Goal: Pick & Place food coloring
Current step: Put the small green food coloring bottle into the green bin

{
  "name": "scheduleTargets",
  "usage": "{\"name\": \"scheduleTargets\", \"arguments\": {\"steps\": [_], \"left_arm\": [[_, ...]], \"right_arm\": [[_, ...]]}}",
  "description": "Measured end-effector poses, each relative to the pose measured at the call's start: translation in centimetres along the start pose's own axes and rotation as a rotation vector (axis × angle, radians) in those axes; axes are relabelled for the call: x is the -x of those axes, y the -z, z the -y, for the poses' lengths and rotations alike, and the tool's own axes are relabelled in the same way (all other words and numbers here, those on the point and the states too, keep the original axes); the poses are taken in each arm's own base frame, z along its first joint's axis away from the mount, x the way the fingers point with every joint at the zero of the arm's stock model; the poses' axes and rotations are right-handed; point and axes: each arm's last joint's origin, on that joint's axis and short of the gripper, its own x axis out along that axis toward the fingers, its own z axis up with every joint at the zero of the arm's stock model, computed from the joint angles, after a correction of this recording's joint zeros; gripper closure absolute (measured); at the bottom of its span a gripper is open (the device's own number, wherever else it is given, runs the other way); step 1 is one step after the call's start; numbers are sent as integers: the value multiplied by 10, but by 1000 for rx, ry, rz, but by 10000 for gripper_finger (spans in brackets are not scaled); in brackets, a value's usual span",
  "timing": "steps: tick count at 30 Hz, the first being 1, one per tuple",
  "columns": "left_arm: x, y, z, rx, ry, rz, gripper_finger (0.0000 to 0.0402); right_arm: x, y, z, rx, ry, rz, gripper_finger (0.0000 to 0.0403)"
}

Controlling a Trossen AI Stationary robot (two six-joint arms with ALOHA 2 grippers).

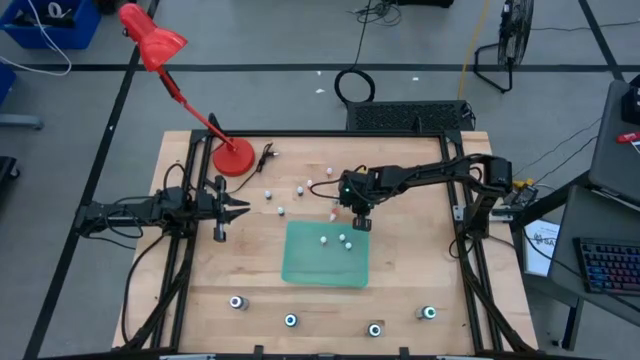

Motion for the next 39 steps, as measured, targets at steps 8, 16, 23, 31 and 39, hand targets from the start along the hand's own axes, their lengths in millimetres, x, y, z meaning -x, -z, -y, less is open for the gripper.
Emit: {"name": "scheduleTargets", "arguments": {"steps": [8,16,23,31,39], "left_arm": [[0,0,0,0,0,0,334],[0,0,0,0,0,0,334],[0,0,0,0,0,0,334],[0,0,0,0,0,0,334],[0,0,0,0,0,0,334]], "right_arm": [[1,-1,-2,8,3,12,399],[16,-23,0,56,65,124,366],[50,-55,-7,154,159,155,252],[34,-74,16,104,141,-4,201],[2,-73,20,104,52,-62,201]]}}
